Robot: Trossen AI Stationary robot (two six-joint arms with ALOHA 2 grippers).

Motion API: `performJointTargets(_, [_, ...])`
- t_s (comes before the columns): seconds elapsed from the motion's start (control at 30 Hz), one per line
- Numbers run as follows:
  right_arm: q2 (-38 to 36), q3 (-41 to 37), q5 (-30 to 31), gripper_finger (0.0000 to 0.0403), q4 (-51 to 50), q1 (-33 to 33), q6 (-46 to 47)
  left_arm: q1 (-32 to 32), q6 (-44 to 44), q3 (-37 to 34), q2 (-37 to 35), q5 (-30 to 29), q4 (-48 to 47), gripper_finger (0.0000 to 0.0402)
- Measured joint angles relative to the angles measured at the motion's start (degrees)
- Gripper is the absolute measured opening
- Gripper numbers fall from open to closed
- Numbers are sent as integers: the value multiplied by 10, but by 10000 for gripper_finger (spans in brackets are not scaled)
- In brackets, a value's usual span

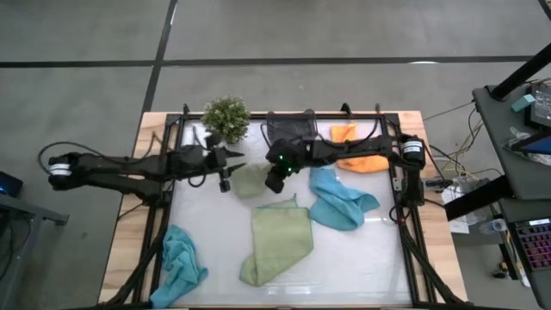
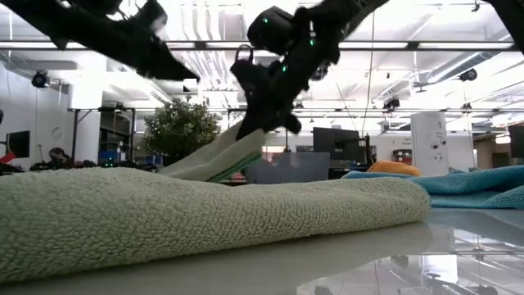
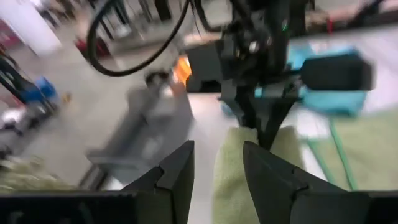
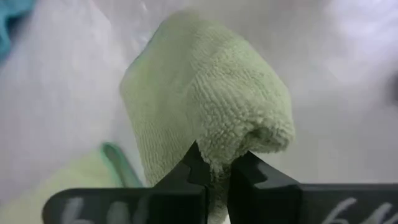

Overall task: Fold microfiber towels
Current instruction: Put the folded green towel into the black bin

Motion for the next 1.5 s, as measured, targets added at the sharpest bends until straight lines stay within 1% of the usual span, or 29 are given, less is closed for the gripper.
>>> performJointTargets(0.1, [-3,52,2,13,-88,-6,-45,0,7,-3,-26,-3,17,122])
performJointTargets(0.17, [-3,76,0,13,-119,-10,-66,0,7,-6,-35,-3,16,122])
performJointTargets(0.3, [-5,129,-2,13,-178,-23,-94,0,11,-9,-44,-3,18,122])
performJointTargets(0.47, [-8,223,-12,13,-281,-57,-114,0,21,-9,-45,-3,44,122])
performJointTargets(0.6, [-8,296,-46,13,-334,-98,-116,0,47,-7,-42,-6,65,122])
performJointTargets(0.7, [-8,341,-101,13,-358,-136,-114,0,62,-7,-41,-14,87,122])
performJointTargets(0.8, [-8,366,-156,13,-365,-177,-103,0,76,-7,-41,-14,93,122])
performJointTargets(0.93, [-8,362,-167,13,-364,-223,-99,0,80,-6,-40,-16,107,122])
performJointTargets(1.17, [-8,300,-167,13,-372,-281,-96,0,92,-7,-39,-28,106,122])
performJointTargets(1.3, [-7,248,-169,13,-331,-294,-82,0,93,-7,-39,-28,106,122])
performJointTargets(1.33, [-6,235,-177,13,-319,-295,-79,0,94,-7,-39,-28,106,122])
performJointTargets(1.43, [-3,206,-231,13,-273,-298,-71,0,101,-8,-37,-28,106,122])
performJointTargets(1.5, [-3,190,-237,13,-257,-298,-71,0,101,-8,-35,-28,106,122])
